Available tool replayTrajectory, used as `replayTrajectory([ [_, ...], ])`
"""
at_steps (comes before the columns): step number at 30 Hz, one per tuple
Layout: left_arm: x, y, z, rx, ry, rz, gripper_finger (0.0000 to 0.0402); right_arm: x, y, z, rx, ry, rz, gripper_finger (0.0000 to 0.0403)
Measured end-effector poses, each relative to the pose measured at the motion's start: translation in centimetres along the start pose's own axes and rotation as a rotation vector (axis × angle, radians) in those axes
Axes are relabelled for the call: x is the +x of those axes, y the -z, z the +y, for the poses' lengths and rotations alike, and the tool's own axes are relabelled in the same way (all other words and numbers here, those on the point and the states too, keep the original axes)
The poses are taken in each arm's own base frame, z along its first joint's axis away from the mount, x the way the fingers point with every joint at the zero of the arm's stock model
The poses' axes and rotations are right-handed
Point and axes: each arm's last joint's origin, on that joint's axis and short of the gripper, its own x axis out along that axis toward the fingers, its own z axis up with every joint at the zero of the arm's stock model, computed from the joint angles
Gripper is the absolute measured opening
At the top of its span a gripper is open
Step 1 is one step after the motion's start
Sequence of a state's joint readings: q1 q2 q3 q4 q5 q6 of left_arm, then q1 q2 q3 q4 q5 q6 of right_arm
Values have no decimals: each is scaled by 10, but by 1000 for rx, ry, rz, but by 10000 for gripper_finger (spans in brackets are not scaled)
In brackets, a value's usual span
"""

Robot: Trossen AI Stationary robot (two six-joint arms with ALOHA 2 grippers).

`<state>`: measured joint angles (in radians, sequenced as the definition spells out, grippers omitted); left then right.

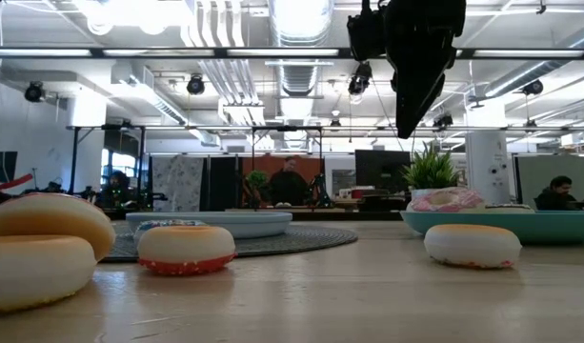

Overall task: Pick & Place donuts
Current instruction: Put the big purple donut on the blue and green plate

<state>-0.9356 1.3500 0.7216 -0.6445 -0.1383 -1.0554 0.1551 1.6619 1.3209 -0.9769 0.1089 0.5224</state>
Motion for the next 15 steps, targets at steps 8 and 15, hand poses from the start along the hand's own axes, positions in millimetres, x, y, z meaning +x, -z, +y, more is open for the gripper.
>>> replayTrajectory([
  [8, 4, 0, -1, -40, 11, -4, 147, 0, 0, 0, 1, 0, -1, 226],
  [15, 8, -4, -7, -72, 66, -29, 147, 0, 0, 0, 2, -1, -6, 226],
])
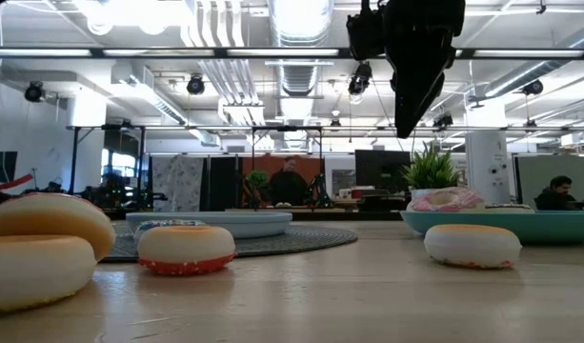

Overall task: Pick & Place donuts
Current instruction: Put the big purple donut on the blue and green plate

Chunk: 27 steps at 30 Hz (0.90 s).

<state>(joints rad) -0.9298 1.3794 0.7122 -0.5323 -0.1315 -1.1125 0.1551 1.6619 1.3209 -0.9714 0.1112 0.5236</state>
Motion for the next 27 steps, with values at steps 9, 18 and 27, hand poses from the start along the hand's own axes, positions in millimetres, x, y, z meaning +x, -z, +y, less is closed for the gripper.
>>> replayTrajectory([
  [9, 22, 2, 4, -10, -81, 38, 146, 0, 0, 1, 10, 2, -10, 226],
  [18, 8, -4, 11, -38, -67, 28, 33, -22, 12, 8, -15, 6, -103, 204],
  [27, -37, -45, 35, -111, -69, -217, 3, -11, 29, 6, 304, -380, -238, 192],
])
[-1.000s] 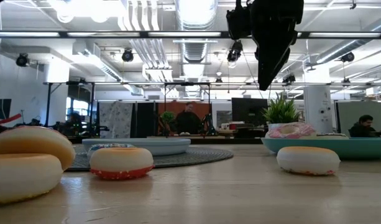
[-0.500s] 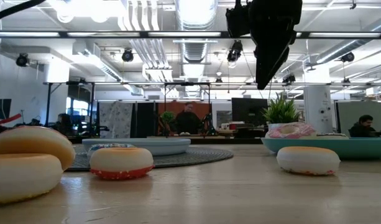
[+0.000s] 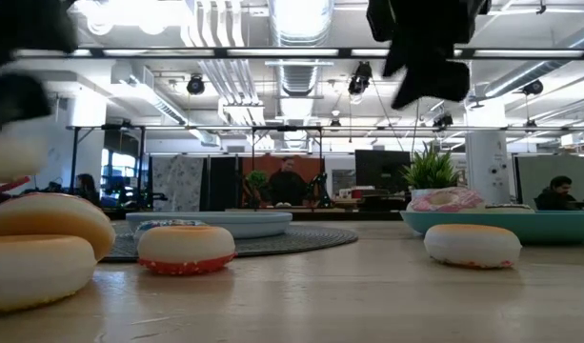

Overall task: Pick & Place donuts
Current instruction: Put the big purple donut on the blue and green plate

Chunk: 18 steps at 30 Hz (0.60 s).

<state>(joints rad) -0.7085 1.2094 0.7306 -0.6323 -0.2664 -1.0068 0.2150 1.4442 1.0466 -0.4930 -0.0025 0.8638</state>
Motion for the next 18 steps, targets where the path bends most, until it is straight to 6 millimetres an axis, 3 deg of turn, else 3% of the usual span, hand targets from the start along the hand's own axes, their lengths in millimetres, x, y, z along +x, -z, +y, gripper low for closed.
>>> replayTrajectory([
  [4, -20, -39, 5, 44, -69, -234, 2, 12, 0, -1, 150, -273, -136, 192],
  [8, -28, -78, 6, 126, -128, -334, 1, 21, -2, -6, 214, -371, -210, 192],
  [12, -21, -109, 8, 213, -181, -375, 1, 27, -5, -8, 211, -366, -226, 203],
  [18, -4, -150, 11, 237, -108, -471, 1, 30, -13, -2, 177, -363, -245, 244],
])
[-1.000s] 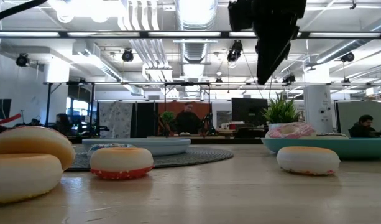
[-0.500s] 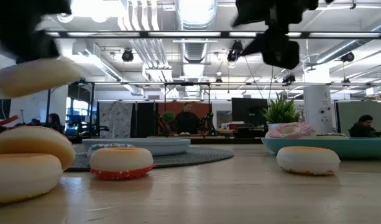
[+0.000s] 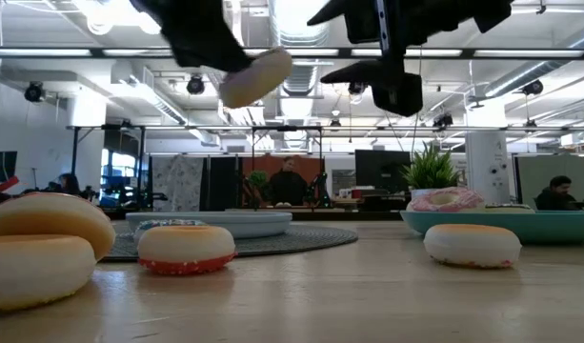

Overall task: Pick & Place donuts
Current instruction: Put the big purple donut on the blue and green plate

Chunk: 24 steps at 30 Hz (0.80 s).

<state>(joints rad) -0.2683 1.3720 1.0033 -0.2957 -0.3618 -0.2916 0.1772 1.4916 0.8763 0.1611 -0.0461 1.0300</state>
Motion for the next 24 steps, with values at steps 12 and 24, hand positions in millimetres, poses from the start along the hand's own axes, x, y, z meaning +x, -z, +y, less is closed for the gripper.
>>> replayTrajectory([
  [12, 31, -12, -5, -3, 49, -56, 1, -1, -8, -7, 2, 67, -77, 306],
  [24, 45, -18, -7, 34, 33, -41, 0, -1, -6, -11, 24, 98, -24, 232],
])
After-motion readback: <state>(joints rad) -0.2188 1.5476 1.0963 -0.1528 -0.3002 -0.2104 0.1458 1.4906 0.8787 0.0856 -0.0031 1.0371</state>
